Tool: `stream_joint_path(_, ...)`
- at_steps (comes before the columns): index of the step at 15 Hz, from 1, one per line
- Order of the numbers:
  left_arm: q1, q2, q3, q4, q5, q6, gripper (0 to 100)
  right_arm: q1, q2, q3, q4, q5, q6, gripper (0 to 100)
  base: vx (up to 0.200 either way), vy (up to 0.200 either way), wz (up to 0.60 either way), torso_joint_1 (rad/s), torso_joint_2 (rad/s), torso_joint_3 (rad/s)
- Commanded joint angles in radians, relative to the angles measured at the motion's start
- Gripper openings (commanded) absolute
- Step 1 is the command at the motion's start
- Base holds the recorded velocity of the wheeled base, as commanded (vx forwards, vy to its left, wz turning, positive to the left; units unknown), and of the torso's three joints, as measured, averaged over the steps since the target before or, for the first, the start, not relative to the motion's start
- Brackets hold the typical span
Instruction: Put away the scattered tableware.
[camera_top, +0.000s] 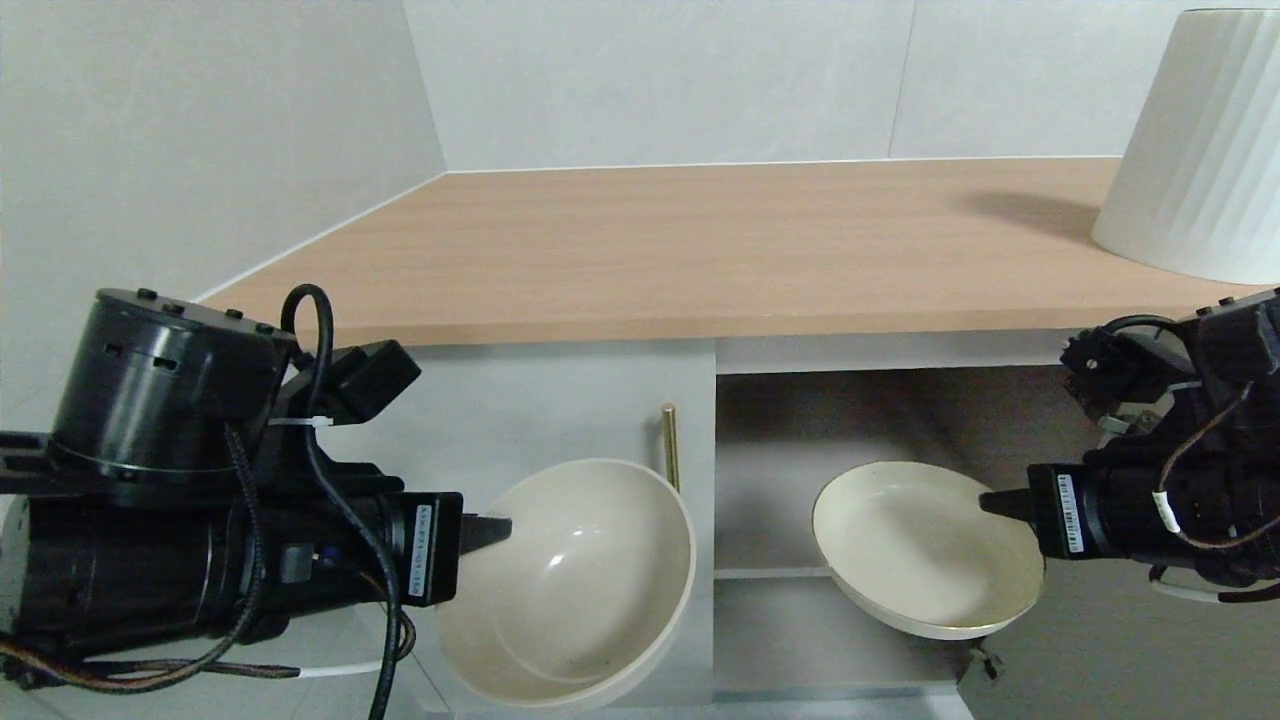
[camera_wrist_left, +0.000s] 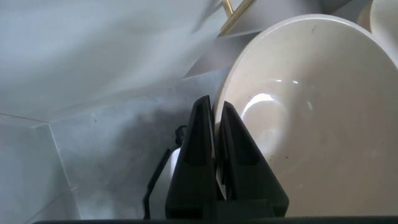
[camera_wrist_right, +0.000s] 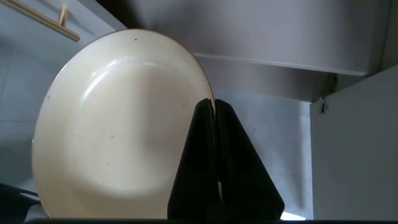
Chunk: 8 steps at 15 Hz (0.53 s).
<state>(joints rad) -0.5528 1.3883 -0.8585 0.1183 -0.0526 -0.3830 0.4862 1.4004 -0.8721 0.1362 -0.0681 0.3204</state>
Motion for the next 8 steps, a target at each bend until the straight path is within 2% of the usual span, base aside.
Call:
stream_joint_path(1, -0.007, 0.014, 0.004, 0.001, -0.001, -0.001, 0, 0.002, 0.028, 0.012, 0.002, -0.001, -0.021, 0, 0.0, 0.0, 0.0, 0.0, 0.0, 0.0)
stream_joint_path(3, -0.032, 0.037, 0.01, 0.001, -0.001, -0.002, 0, 0.002, 0.091, 0.045, -0.015, -0.002, -0.075, 0, 0.0, 0.0, 0.0, 0.0, 0.0, 0.0)
stream_joint_path(8, -0.073, 0.054, 0.03, 0.001, -0.018, -0.005, 0, 0.002, 0.305, 0.062, -0.185, -0.006, 0.02, 0, 0.0, 0.0, 0.0, 0.0, 0.0, 0.0)
